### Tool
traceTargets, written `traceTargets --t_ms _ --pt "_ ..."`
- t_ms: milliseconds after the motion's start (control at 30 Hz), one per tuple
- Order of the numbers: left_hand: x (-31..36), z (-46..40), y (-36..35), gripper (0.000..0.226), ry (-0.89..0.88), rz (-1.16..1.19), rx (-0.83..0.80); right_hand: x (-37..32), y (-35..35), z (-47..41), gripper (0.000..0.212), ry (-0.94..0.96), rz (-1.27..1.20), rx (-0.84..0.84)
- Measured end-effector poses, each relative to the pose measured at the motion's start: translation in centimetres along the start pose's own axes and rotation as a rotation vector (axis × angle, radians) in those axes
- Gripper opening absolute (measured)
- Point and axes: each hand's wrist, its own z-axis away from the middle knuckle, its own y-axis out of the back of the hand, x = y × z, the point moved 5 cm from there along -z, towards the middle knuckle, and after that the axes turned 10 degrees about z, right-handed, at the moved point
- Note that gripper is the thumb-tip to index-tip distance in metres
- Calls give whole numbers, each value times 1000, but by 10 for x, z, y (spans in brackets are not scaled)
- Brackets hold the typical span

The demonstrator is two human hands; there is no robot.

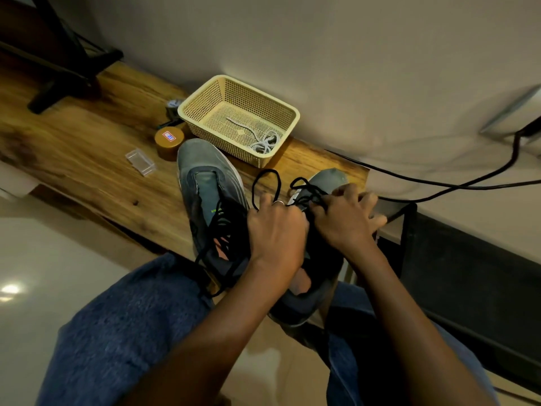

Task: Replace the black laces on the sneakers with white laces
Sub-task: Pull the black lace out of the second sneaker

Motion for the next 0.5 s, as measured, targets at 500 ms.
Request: traceTargets --t_ms 500 --pt "1 0 1 36 -7 -29 -3 2 -10 -6 37 27 -152 -100"
